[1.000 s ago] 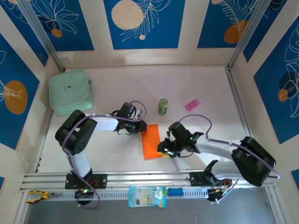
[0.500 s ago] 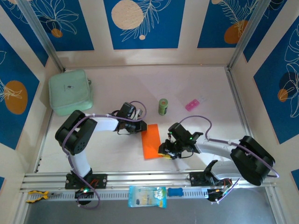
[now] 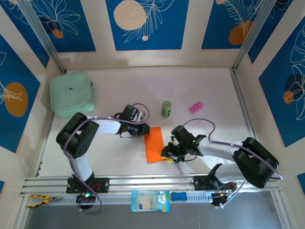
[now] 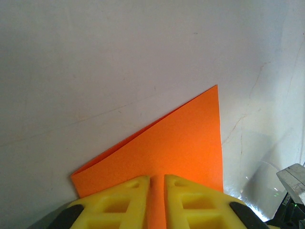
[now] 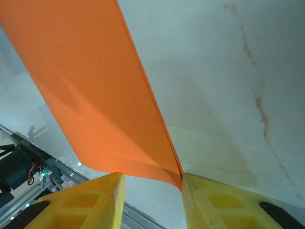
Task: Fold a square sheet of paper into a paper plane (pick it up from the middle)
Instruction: Fold the triangle a second time at the center of the table.
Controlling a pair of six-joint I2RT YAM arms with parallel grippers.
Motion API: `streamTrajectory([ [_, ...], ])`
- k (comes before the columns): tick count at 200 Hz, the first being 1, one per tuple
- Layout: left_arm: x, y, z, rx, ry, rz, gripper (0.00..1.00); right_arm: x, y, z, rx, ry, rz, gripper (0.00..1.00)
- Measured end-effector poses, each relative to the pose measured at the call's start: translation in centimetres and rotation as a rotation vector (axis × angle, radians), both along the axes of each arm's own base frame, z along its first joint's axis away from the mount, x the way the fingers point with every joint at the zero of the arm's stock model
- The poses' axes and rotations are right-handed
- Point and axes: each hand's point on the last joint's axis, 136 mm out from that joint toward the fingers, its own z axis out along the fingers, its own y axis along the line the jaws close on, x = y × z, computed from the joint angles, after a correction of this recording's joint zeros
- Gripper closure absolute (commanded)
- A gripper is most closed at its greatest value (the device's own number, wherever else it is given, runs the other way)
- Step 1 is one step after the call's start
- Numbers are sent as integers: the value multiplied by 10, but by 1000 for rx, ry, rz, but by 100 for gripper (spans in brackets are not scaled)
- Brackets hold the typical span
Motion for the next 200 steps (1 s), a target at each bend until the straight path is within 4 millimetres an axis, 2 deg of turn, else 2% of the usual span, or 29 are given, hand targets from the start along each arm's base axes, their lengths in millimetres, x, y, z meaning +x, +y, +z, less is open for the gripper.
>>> streamTrajectory([
  [106, 0, 0, 1, -4, 0, -1, 83, 15, 13, 11, 67, -76, -5, 61],
  [144, 0, -1, 1, -14, -2, -5, 83, 29, 21, 20, 127, -114, -17, 60],
  [200, -1, -2, 2, -22, -1, -9, 82, 39, 25, 14, 156, -108, -26, 61],
])
